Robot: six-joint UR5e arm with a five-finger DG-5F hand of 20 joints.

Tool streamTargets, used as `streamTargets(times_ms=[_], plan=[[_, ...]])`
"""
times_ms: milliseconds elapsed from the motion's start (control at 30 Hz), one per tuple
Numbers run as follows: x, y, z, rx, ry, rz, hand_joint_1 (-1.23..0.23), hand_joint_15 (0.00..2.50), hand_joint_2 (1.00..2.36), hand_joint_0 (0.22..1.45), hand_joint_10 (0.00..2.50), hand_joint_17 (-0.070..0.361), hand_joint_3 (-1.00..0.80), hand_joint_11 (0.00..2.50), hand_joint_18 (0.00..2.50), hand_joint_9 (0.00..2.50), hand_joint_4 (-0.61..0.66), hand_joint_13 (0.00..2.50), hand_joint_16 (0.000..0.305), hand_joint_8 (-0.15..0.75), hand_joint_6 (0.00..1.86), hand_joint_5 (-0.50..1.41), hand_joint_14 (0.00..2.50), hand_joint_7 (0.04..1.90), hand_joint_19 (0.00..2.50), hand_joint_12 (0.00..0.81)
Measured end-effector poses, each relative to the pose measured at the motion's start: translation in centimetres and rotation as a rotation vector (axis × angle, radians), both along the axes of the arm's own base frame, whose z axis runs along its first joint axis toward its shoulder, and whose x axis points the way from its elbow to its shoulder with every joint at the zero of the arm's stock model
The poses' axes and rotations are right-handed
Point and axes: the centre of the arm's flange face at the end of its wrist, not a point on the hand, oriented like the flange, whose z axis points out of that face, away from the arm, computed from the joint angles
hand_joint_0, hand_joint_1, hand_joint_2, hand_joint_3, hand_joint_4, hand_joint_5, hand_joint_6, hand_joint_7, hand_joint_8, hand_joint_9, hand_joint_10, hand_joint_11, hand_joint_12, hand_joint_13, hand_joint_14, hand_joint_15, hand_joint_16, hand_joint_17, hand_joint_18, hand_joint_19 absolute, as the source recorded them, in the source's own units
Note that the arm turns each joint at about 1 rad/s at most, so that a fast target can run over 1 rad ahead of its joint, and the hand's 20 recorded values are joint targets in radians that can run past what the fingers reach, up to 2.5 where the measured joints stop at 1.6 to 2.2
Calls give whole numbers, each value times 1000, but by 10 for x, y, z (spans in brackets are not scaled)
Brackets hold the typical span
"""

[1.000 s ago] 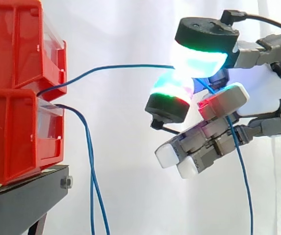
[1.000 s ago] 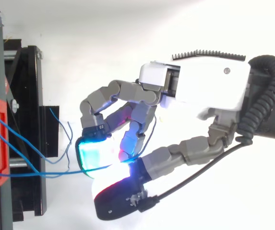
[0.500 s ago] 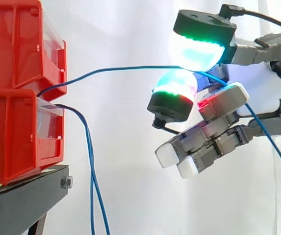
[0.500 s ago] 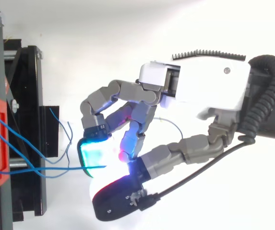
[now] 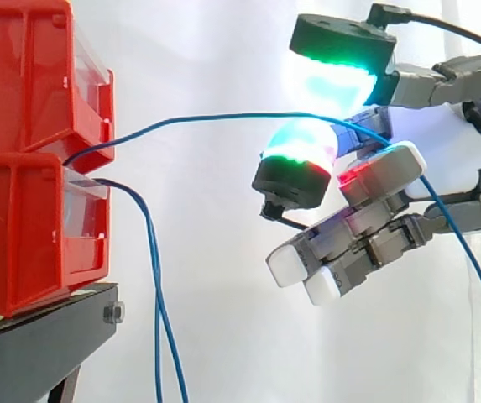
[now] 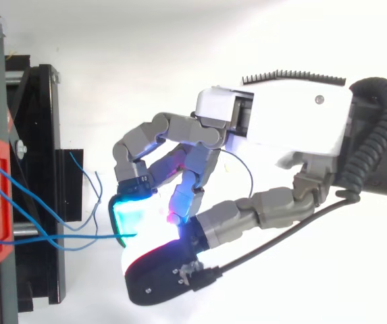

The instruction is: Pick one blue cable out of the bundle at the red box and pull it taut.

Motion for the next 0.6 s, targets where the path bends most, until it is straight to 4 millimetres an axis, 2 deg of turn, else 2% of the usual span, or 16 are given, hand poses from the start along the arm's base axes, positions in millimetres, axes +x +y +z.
streamTargets(times_ms=[233,600], plan=[[0,0,0,-1,0,-1,-630,333,1017,580,20,130,-225,1049,709,1366,128,746,58,415,838,-50,13,1263,335,401],[0,0,0,-2,1,-3,-793,326,1021,590,19,134,-71,1072,768,1392,116,782,60,440,832,-35,11,1308,301,416]])
